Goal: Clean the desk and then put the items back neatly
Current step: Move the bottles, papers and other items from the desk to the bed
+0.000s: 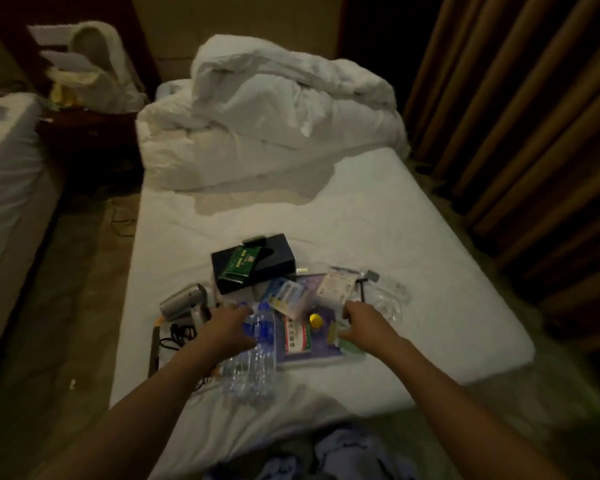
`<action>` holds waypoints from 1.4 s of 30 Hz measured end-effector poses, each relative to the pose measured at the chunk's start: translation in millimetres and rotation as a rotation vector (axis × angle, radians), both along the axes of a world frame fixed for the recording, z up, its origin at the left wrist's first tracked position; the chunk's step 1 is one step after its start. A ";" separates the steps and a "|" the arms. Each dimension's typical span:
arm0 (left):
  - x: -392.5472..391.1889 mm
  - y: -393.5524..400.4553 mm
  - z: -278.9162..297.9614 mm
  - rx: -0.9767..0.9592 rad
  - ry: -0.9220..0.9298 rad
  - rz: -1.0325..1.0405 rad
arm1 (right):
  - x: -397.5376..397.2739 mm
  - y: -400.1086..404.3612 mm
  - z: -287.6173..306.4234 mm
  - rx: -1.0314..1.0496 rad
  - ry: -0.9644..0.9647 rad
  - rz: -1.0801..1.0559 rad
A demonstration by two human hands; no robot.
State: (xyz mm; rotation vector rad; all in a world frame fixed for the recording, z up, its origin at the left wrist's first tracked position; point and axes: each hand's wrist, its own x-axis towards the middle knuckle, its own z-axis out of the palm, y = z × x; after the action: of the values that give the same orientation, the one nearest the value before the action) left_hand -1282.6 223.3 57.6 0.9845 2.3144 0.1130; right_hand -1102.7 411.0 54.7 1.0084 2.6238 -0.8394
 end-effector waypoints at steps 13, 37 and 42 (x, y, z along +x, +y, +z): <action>117.3 9.7 22.9 0.101 0.024 -0.499 | 158.6 -89.8 22.4 -0.029 -0.103 -0.348; 621.3 -14.5 55.4 0.144 -0.155 -1.462 | 621.2 -359.6 63.6 0.046 -0.078 -1.330; 738.2 -42.9 60.6 0.137 -0.088 -1.712 | 698.9 -425.3 65.6 0.023 -0.054 -1.525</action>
State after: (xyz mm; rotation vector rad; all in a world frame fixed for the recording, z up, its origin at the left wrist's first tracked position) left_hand -544.3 180.5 118.2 2.5117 0.7530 -0.3722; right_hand -403.8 -14.3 120.3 2.9269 1.3718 -0.8749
